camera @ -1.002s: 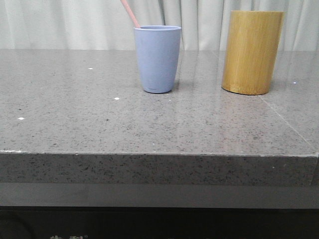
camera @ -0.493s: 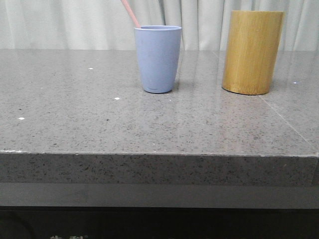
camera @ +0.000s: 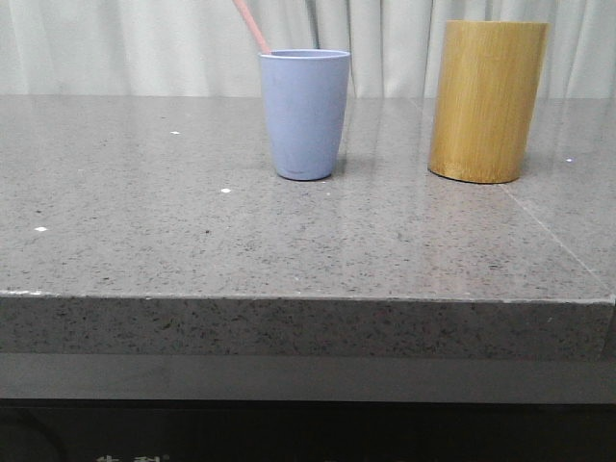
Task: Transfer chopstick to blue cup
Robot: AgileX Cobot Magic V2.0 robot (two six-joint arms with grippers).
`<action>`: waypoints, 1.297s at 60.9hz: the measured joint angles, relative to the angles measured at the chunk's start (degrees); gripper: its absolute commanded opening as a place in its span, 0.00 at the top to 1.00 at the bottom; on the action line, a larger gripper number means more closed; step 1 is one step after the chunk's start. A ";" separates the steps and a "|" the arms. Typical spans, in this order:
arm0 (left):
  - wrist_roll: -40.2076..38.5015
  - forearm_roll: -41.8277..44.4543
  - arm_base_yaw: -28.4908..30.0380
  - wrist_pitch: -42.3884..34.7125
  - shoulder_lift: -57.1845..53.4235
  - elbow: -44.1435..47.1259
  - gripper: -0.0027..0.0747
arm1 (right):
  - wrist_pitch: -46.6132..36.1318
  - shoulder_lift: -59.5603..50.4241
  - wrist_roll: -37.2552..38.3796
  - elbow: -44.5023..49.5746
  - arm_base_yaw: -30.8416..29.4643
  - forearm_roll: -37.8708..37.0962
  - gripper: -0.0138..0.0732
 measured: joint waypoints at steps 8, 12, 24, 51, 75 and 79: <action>0.00 0.00 0.00 0.00 0.00 0.00 0.99 | 0.00 0.00 0.00 0.00 -0.65 0.00 0.92; 0.00 0.00 0.00 0.00 0.00 0.00 0.99 | 0.00 0.00 0.00 0.00 -0.65 0.00 0.92; 0.00 0.00 0.00 0.00 0.00 0.00 0.99 | -0.05 0.00 0.00 0.00 -0.65 0.00 0.92; 0.00 0.00 0.00 0.00 0.00 0.00 0.99 | -0.43 0.00 -1.08 0.00 -2.44 0.24 0.92; 0.00 0.00 0.00 0.00 0.00 0.00 0.99 | -0.47 0.00 -1.18 0.00 -2.49 0.33 0.92; 0.00 0.00 0.00 0.00 0.00 0.00 0.99 | -0.47 0.00 -1.20 0.00 -2.49 0.33 0.92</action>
